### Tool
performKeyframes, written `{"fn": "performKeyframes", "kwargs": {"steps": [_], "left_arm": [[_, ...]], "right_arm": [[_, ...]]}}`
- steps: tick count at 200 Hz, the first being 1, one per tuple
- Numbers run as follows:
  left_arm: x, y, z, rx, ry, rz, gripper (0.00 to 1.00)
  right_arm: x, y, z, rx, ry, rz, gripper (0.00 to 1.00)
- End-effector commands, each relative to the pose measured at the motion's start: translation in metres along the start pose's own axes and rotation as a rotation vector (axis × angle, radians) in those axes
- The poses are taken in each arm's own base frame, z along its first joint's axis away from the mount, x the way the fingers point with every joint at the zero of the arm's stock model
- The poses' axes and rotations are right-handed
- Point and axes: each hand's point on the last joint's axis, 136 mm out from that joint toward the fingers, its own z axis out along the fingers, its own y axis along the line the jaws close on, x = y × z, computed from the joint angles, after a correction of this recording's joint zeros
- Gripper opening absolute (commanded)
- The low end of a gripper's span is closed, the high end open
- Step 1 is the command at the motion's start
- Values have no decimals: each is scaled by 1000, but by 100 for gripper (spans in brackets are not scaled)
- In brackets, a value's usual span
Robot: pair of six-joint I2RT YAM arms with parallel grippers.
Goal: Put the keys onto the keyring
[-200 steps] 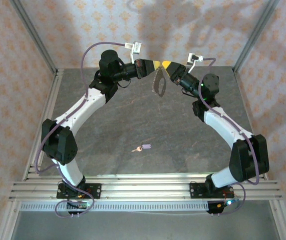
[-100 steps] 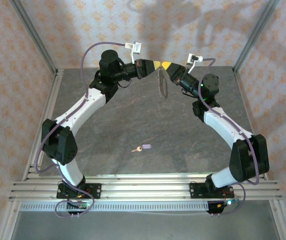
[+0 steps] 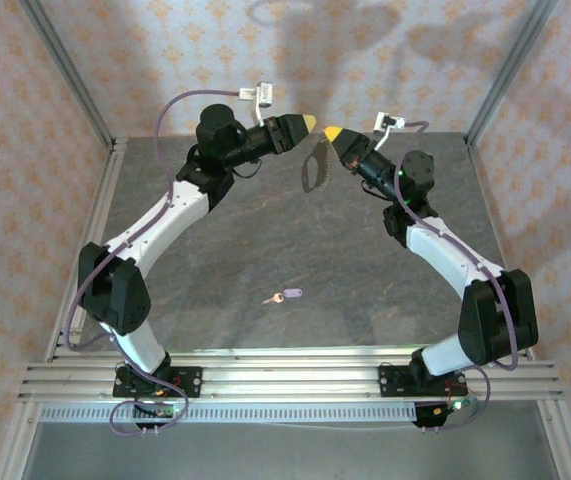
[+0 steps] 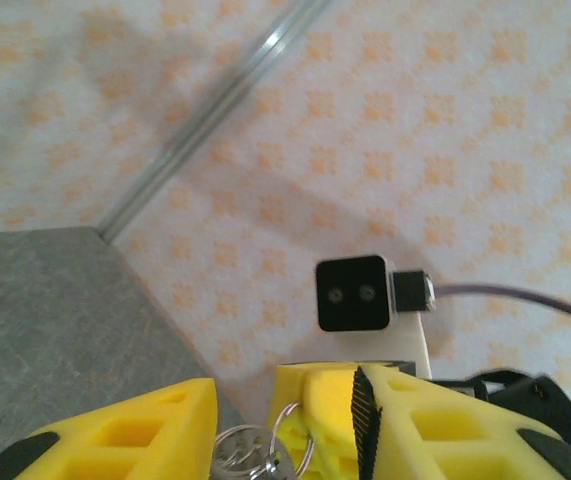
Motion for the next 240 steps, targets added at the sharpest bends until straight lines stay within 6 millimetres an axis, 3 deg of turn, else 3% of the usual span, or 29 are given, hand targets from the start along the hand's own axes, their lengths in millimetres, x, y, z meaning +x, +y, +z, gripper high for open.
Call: {"fn": "performKeyframes", "kwargs": {"steps": [1,39,112,240], "left_arm": [[-29,-10,-17,-25,-158,-39,42],[-22,-7,-19,-46,-191,-88,42],[1,-12,1,-20,-155,-110,35],[5,-18,17,13,-162,-118,34]], "right_arm": [[-14,29,-7,-62,-75,-58,0],[-25,34,-10,-87,-157,-29,0],[-29,41,-5,-128,-216,33,0],[-22,39,-1,-138,-195,63,0]]}}
